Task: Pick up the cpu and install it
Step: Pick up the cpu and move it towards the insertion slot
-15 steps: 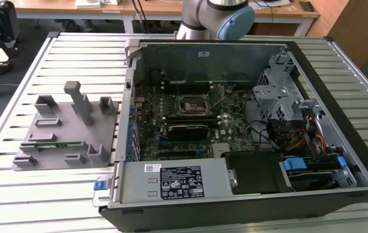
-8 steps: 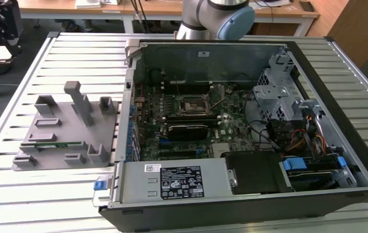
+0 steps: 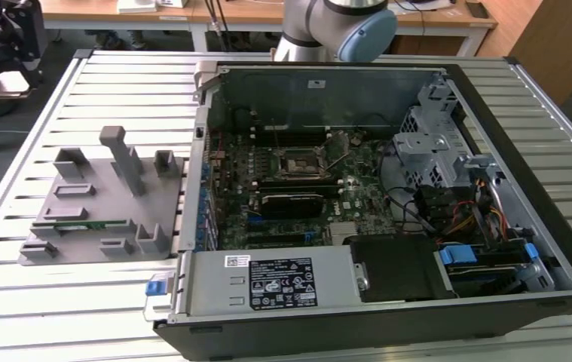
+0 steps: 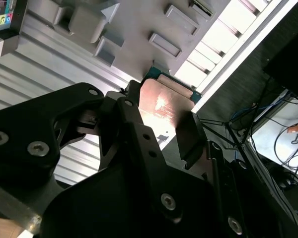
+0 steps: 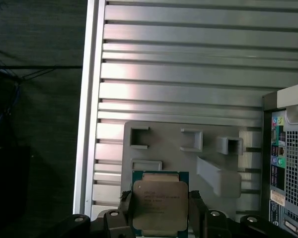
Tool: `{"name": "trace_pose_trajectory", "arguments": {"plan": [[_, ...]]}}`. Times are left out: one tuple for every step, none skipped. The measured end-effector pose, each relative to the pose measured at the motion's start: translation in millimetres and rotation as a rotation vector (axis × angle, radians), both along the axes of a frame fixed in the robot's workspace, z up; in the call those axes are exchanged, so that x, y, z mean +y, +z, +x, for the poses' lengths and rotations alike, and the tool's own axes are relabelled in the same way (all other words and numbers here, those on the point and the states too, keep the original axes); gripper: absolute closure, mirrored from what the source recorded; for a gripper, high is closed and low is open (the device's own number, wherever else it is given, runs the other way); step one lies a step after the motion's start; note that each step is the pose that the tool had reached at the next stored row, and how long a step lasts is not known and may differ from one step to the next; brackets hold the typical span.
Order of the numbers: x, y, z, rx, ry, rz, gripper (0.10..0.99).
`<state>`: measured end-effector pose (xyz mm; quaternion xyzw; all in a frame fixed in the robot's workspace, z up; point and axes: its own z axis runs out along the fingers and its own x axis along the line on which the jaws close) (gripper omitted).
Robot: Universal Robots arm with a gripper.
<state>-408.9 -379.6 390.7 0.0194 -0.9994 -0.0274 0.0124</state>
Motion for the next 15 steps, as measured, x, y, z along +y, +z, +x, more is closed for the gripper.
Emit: {"name": "trace_pose_trajectory", "arguments": {"plan": [[0.1,0.0,1.1,0.0,0.0,0.0,0.553],[0.3,0.0,2.3,0.0,0.0,0.0,0.553],[0.4,0.0,3.2,0.0,0.0,0.0,0.553],[0.5,0.0,4.2,0.0,0.0,0.0,0.553],[0.6,0.0,5.1,0.0,0.0,0.0,0.553],[0.8,0.0,6.0,0.0,0.0,0.0,0.553],[1.0,0.0,6.8,0.0,0.0,0.0,0.553],[1.1,0.0,7.6,0.0,0.0,0.0,0.553],[1.2,0.0,8.4,-0.0001,0.0,0.0,0.553],[1.4,0.0,9.1,0.0,0.0,0.0,0.553],[1.6,0.0,9.9,0.0,0.0,0.0,0.553],[1.7,0.0,10.7,0.0,0.0,0.0,0.553],[1.9,0.0,11.4,-0.0001,0.0,0.0,0.553],[2.0,0.0,12.2,0.0,0.0,0.0,0.553],[2.2,0.0,13.0,0.0,0.0,0.0,0.553]]}}
